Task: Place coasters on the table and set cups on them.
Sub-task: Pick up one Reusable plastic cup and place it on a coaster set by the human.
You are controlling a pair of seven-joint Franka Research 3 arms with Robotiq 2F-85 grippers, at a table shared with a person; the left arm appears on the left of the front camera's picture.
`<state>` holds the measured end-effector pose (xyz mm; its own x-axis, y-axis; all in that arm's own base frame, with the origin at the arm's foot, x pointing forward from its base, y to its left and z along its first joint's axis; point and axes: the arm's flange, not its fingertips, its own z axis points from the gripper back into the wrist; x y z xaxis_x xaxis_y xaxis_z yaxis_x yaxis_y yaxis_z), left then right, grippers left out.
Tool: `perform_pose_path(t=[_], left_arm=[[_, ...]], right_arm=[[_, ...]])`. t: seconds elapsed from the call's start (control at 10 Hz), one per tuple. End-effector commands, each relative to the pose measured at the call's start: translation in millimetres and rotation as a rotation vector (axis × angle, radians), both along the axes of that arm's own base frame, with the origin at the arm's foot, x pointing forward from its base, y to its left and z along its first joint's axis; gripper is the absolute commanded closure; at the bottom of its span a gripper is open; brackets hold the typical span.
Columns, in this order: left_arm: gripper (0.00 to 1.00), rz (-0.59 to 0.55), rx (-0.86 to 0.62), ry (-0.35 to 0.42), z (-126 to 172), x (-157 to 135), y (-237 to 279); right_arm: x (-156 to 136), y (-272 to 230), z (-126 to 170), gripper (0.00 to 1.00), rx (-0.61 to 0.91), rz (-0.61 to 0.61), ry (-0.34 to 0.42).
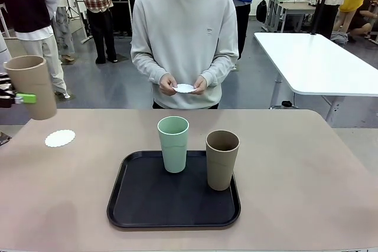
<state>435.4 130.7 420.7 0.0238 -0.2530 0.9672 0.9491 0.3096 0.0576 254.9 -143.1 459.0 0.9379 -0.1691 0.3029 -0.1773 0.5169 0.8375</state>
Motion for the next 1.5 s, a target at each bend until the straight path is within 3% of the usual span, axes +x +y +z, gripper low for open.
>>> perform_pose_path(t=[0.0,0.3,0.4,0.9,1.1,1.4], left_arm=[[0.15,0.048,-0.067,-0.052,-4.4,1.9,25.8],[0.15,0.152,-0.055,-0.039,-4.1,1.5,16.5],[0.15,0.101,-0.058,-0.017,-7.5,-1.0,39.2],[0.15,0.116,-0.057,-0.014,-10.3,0.8,35.9],[0.15,0.143,-0.115,-0.019,-30.9,46.7,45.6],[0.15,0.135,-0.075,0.021,-69.8,68.2,39.7]], right_arm=[[1.0,0.6,-0.3,0.00,0.015,0.008,-0.008],[1.0,0.6,-0.3,0.00,0.015,0.008,-0.008],[1.0,0.6,-0.3,0.00,0.015,0.008,-0.008],[1.0,0.6,-0.3,0.00,0.015,0.008,-0.008],[1.0,0.6,-0.3,0.00,0.015,0.008,-0.008],[1.0,0.6,-0.3,0.00,0.015,0.008,-0.008]])
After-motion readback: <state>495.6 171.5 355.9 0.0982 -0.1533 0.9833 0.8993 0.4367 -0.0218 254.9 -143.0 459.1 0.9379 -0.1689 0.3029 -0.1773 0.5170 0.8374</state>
